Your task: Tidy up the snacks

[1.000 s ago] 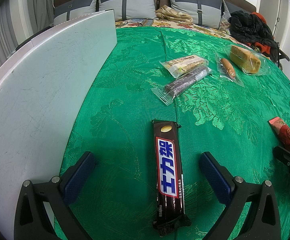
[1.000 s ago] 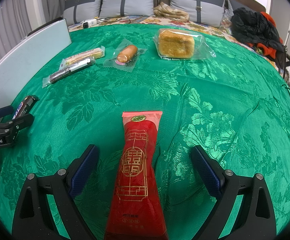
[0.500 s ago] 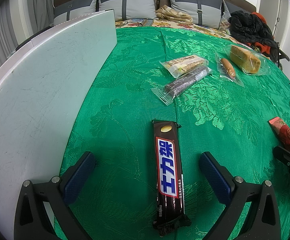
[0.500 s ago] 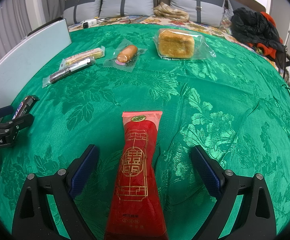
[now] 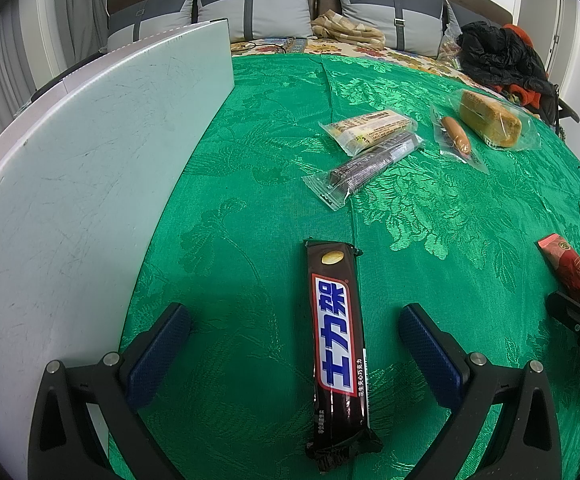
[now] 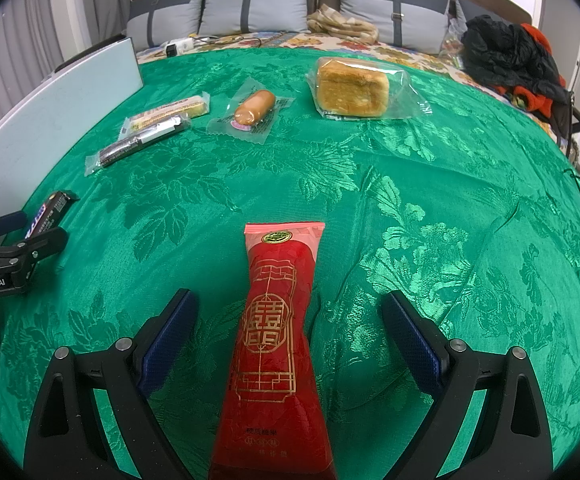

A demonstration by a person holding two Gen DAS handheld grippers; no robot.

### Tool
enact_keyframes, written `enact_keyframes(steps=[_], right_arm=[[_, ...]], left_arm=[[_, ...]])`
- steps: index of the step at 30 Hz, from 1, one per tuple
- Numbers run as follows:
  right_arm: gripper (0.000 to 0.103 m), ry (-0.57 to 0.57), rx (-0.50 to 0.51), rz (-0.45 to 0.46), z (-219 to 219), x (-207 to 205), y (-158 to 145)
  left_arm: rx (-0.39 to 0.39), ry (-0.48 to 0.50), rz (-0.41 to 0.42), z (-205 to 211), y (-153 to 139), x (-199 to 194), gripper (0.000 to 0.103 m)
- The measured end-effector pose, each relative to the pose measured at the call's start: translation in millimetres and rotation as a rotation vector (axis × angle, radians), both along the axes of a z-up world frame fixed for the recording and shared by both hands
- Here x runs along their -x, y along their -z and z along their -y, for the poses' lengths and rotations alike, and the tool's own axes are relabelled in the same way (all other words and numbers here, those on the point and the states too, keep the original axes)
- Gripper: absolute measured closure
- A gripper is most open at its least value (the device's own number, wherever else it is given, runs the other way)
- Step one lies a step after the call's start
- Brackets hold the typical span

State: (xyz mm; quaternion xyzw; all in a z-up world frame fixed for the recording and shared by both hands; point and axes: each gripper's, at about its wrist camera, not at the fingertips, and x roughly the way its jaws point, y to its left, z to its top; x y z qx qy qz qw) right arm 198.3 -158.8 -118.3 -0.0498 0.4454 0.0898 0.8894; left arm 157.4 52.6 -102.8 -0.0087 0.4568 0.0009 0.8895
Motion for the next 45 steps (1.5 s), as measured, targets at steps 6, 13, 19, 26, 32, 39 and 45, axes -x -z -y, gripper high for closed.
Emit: enact_keyframes(steps=[6, 13, 19, 26, 32, 39, 45], right_arm=[[0.007, 0.0, 0.0, 0.0, 1, -1, 0], [0.007, 0.0, 0.0, 0.0, 1, -1, 0], [0.007, 0.0, 0.0, 0.0, 1, -1, 0], [0.007, 0.0, 0.0, 0.0, 1, -1, 0], [0.007, 0.0, 0.0, 0.0, 0, 0, 0], [0.007, 0.0, 0.0, 0.0, 1, -1, 0], [0.007, 0.0, 0.0, 0.0, 1, -1, 1]], left_arm=[[0.0, 0.0, 0.0, 0, 0, 0, 0.0], [0.0, 0.0, 0.0, 0, 0, 0, 0.0], [0.0, 0.0, 0.0, 0, 0, 0, 0.0], [0.0, 0.0, 0.0, 0, 0, 0, 0.0], [-0.002, 0.0, 0.0, 1, 0, 0, 0.0], [0.0, 0.057, -0.103, 5, -7, -4, 0.02], [0.042, 0.128, -0.152, 11, -18, 5, 0.086]])
